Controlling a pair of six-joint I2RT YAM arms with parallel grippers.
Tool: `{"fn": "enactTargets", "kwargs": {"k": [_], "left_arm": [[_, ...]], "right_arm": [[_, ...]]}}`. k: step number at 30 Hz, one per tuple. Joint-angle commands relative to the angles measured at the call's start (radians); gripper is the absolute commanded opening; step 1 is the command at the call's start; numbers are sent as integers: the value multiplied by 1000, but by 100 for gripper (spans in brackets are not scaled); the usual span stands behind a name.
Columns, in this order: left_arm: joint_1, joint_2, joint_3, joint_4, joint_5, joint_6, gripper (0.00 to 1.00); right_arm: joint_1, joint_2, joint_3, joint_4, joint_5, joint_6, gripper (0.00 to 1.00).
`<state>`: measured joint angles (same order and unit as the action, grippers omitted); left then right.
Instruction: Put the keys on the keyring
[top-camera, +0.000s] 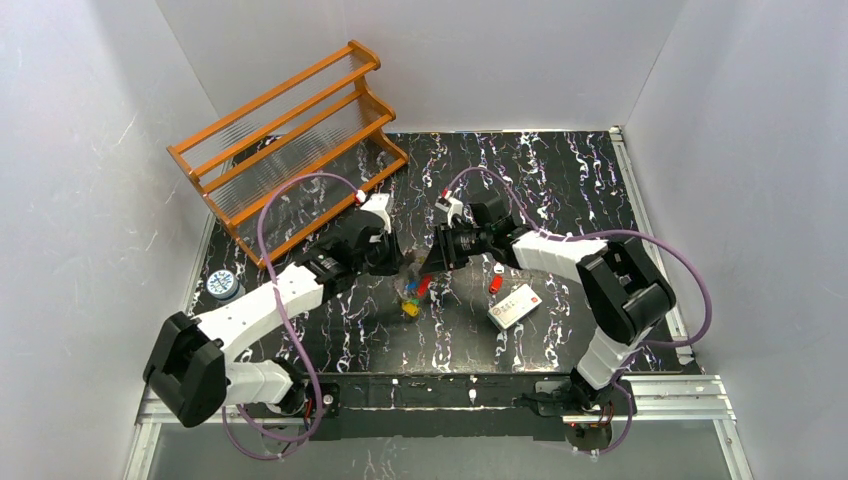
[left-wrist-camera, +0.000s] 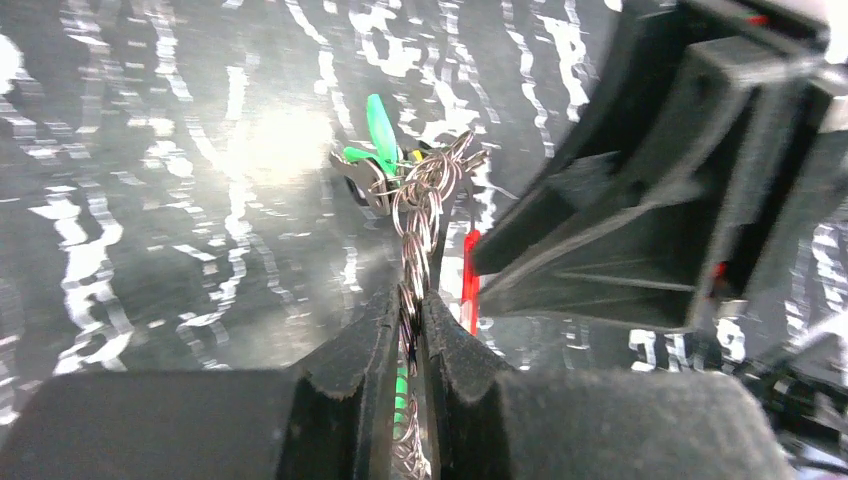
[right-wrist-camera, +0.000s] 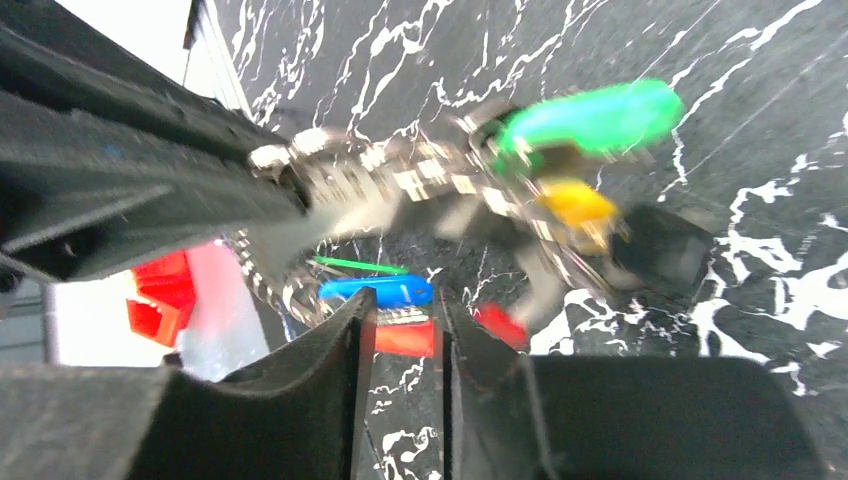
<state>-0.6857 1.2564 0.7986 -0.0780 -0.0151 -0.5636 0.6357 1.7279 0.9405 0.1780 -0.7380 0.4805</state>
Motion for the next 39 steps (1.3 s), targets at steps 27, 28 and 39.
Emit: {"fn": "enactTargets", "kwargs": {"k": [27,28,39], "left_arm": [[-255,423,339,-630,-957,-19,3],[-275,458,354,-634,-963,-24,5],[-397,655,511,-583,-824,1,73]], "right_arm": [[-80,-142,-102,-45,193,-55,48],[-81,-140,-98,-54,194,-58,48],[-84,-173,-91,-124,253,-109,50]]}}
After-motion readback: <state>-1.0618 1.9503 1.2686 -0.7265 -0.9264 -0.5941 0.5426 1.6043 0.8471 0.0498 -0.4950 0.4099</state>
